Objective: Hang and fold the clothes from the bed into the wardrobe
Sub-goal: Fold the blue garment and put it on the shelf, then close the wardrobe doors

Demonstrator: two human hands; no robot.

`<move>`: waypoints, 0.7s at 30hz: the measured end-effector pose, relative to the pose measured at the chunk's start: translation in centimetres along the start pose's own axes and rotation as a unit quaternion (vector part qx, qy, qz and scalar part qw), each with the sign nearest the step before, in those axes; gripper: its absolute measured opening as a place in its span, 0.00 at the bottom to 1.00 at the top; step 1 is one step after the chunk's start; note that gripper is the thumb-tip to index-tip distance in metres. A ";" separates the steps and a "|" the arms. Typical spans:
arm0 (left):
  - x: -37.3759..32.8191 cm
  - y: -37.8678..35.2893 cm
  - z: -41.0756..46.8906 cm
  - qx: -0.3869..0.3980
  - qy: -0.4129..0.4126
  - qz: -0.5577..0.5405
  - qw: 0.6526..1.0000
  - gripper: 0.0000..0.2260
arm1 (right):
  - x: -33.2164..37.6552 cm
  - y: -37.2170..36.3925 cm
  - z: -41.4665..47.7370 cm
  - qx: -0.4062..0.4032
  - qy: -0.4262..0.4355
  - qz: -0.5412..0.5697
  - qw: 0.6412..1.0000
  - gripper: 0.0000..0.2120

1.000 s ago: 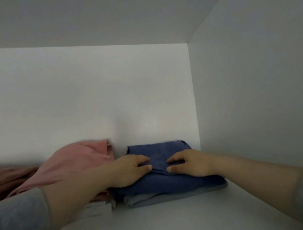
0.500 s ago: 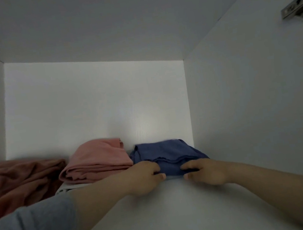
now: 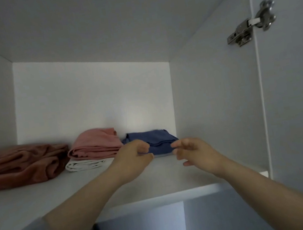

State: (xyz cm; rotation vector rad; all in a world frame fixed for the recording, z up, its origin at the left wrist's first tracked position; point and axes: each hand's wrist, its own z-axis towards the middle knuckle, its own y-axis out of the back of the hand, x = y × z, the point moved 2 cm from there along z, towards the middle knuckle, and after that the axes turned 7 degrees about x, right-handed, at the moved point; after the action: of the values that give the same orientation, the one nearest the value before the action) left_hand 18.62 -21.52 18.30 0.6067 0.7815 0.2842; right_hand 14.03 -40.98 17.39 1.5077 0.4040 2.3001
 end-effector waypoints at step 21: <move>-11.6 -3.7 -24.4 -0.203 0.038 -0.218 0.954 0.09 | 3.0 -3.1 -22.4 -0.052 0.175 0.217 0.959 0.09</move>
State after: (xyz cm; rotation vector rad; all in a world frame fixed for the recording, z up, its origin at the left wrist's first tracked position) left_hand -7.03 -19.90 9.21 0.0287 0.8790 0.0555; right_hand -7.22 -37.78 9.78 1.2300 0.0343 2.8931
